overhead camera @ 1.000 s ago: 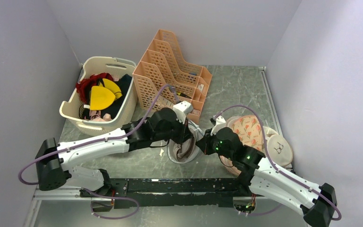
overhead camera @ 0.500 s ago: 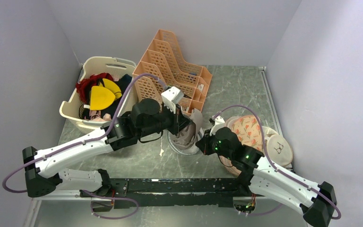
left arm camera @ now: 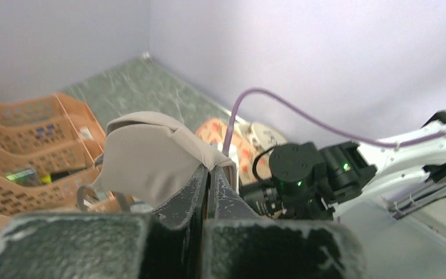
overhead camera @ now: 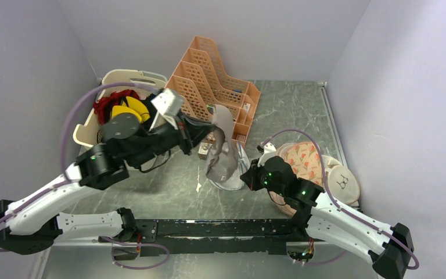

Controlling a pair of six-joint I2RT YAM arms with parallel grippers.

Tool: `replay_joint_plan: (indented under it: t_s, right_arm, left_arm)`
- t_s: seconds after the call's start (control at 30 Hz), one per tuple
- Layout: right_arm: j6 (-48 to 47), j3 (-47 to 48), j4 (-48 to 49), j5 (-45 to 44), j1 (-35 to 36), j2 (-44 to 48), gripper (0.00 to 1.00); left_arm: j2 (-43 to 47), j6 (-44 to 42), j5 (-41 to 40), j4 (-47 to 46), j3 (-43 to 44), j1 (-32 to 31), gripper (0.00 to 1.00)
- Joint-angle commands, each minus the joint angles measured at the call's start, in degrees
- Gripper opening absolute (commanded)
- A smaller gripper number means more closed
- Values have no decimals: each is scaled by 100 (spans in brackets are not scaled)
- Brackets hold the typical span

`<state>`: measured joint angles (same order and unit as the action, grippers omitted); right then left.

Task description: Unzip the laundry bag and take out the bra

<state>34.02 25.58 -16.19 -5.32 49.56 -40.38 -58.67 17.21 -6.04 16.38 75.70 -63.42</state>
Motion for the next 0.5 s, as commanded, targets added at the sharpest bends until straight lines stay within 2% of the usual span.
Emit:
replay_joint_plan:
  t_s: [0.0, 0.23, 0.47]
  right_arm:
    - [-23, -37, -10, 30, -8, 2, 0]
    - [-70, 34, -21, 9, -4, -89, 0]
    - [-80, 59, -7, 7, -8, -210, 0]
  left_arm:
    - [317, -708, -602, 231, 708, 39, 7]
    - [482, -1600, -3004, 808, 1139, 40, 7]
    - [181, -2570, -4521, 573, 1375, 41, 7]
